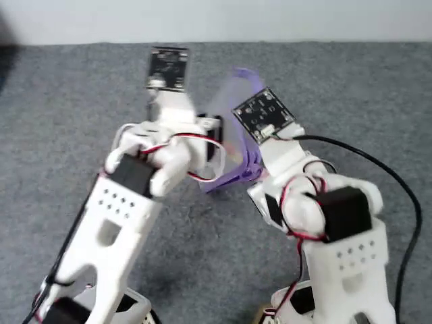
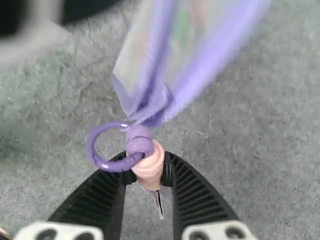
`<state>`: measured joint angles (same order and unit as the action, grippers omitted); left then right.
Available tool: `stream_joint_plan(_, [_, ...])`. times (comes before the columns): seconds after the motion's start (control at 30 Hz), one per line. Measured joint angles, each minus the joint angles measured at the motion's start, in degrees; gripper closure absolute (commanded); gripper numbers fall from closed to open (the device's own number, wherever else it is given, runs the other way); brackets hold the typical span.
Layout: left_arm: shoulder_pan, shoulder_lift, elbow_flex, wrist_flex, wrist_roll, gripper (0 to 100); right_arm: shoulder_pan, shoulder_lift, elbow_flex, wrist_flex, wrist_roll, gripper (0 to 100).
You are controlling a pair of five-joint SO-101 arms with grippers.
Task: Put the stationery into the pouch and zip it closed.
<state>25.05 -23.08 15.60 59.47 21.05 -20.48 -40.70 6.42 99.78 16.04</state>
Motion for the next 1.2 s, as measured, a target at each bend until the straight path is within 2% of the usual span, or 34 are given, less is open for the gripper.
stream_joint_plan(0.17, [1.76, 0.09, -1.32, 1.93, 0.00, 92, 0.18, -3.43, 2.37, 0.18, 0.00, 99.1])
stream_joint_plan(0.27, [1.85, -2.37, -1.32, 6.33, 0.00, 91, 0.44, -4.75, 2.55, 0.09, 0.00, 99.1])
stream_joint_plan(0.43, [2.29, -9.23, -1.32, 15.65, -0.26, 78, 3.96, -5.36, 2.55, -2.37, 0.26, 99.1])
stream_joint_plan(0.53, [2.29, -11.52, -1.32, 21.89, -0.26, 70, 6.24, -5.54, 2.55, -2.90, 2.99, 99.1])
stream_joint_plan(0.7, [2.29, -11.96, -0.88, 28.57, 0.00, 62, 8.79, -5.54, 1.76, -3.08, 6.86, 99.1])
stream_joint_plan(0.93, [8.70, -12.84, 7.65, 25.41, 0.35, 62, 8.88, -5.54, 1.05, -4.84, 11.87, 99.1])
stream_joint_plan(1.03, [10.37, -13.19, 11.43, 19.25, 1.41, 62, 8.88, -5.54, 1.05, -6.77, 14.59, 99.1])
stream_joint_plan(1.2, [9.41, -13.19, 17.23, 6.95, 1.67, 62, 8.88, -5.54, 1.05, -7.30, 18.37, 99.1])
